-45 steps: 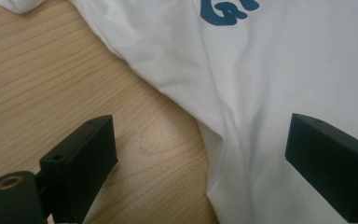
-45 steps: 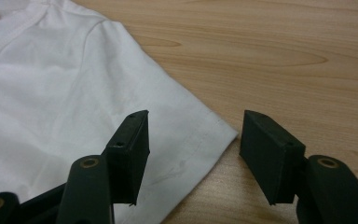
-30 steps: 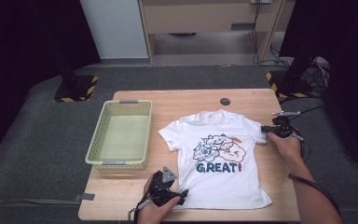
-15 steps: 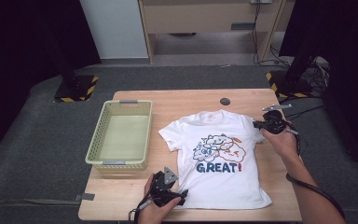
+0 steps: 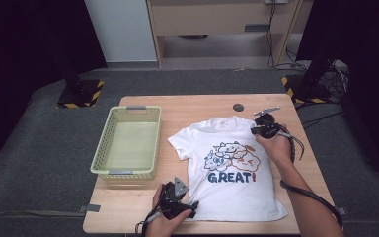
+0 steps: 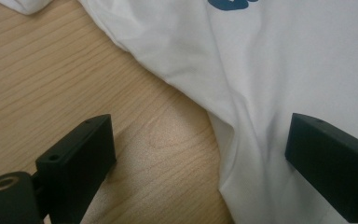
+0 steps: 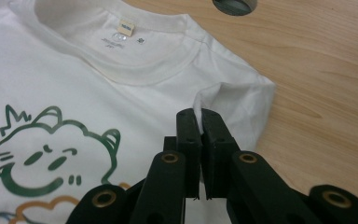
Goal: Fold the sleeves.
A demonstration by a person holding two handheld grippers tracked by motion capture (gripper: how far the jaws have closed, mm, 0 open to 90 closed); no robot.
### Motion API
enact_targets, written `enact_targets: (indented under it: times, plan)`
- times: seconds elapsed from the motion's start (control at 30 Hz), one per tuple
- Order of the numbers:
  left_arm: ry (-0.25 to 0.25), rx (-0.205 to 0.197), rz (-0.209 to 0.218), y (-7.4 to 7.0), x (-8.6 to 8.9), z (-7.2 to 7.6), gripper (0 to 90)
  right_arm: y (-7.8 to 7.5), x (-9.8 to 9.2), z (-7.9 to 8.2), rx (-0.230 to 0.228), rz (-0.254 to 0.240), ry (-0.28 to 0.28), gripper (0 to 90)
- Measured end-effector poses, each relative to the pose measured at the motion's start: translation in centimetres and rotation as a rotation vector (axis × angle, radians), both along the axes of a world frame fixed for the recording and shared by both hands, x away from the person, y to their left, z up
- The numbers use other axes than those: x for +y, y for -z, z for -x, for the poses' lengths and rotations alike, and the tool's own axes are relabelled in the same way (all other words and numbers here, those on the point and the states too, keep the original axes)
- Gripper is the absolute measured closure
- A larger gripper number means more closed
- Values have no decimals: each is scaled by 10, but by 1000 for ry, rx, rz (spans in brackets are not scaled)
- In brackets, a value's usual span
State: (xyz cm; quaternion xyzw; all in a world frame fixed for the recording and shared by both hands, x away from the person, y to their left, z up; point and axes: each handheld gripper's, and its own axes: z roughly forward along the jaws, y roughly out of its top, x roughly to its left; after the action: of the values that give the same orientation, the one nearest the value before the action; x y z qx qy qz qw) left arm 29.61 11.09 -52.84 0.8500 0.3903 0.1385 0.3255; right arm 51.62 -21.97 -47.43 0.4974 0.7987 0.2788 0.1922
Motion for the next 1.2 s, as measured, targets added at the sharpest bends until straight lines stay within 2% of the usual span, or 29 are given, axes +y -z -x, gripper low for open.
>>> enact_targets:
  times: [0.23, 0.33, 0.43, 0.6, 0.7, 0.87, 0.97, 1.07, 1.2]
  plan:
    - [1, -1, 1, 0, 0, 0, 72, 9, 19, -10, 2, 14, 21, 871]
    - [-3, -3, 4, 0, 0, 0, 72, 12, 23, -15, 10, 11, 44, 865]
    - [1, -4, 5, 1, 0, 0, 72, 16, 26, -19, 15, 1, 41, 845]
    - [5, -7, 4, 1, 0, -1, 70, 15, 24, -14, -10, -18, 36, 681]
    - [5, -8, 4, 1, 0, -1, 70, 7, 19, -7, -38, -32, 20, 595]
    - [3, -5, 2, 1, 0, -1, 69, -10, -2, 9, -77, -67, 10, 528]
    - [3, -4, -3, 0, -1, -1, 66, -15, -18, 18, -94, -90, 32, 513]
    - [1, -5, 0, 1, -2, -1, 62, -12, -35, 23, -95, -94, 61, 507]
    - [0, -7, 1, 1, -2, -1, 62, 0, -57, 27, -62, -101, 108, 499]
